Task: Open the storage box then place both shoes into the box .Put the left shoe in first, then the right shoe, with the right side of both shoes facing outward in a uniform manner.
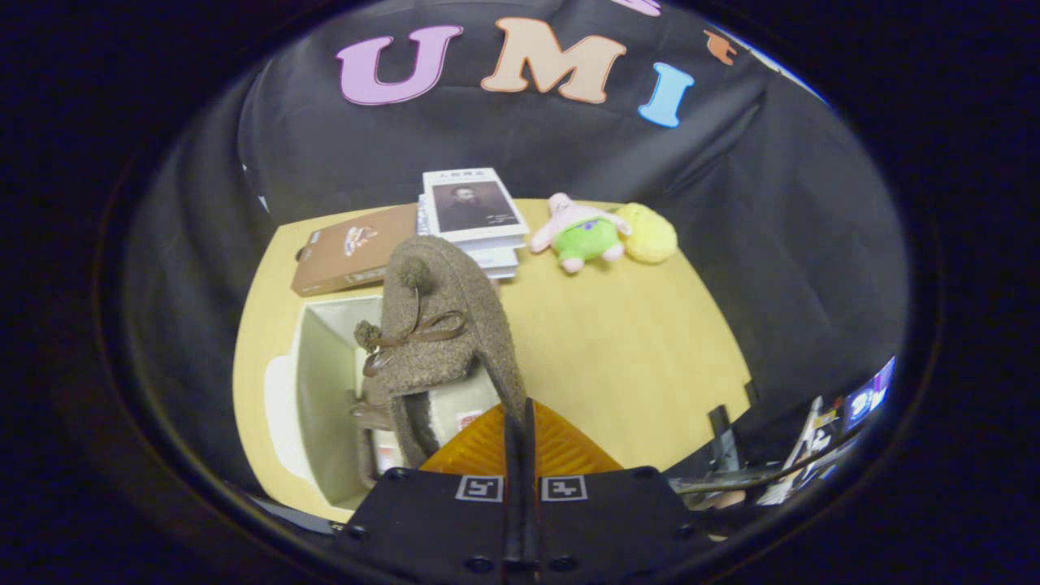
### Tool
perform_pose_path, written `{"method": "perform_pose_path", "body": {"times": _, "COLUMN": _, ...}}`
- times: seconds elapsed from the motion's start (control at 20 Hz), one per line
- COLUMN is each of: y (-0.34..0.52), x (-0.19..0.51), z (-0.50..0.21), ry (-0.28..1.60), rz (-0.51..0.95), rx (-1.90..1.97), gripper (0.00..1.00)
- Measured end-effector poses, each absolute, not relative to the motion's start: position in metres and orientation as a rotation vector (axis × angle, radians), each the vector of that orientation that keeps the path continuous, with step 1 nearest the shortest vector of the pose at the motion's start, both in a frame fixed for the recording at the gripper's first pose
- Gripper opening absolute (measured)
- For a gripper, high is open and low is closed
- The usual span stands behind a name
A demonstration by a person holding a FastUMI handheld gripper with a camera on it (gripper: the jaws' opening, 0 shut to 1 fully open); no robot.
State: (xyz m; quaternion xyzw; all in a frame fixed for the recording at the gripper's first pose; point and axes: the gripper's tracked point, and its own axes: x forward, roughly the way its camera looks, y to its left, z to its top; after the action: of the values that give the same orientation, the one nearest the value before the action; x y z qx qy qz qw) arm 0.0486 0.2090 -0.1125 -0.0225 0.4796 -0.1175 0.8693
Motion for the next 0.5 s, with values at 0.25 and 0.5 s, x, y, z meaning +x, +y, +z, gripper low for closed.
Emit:
{"method": "perform_pose_path", "body": {"times": 0.25, "y": 0.229, "x": 0.038, "z": -0.166, "ry": 1.128, "rz": -0.236, "rx": -0.051, "gripper": 0.03}}
{"method": "perform_pose_path", "body": {"times": 0.5, "y": 0.224, "x": 0.027, "z": -0.210, "ry": 1.218, "rz": -0.228, "rx": -0.099, "gripper": 0.03}}
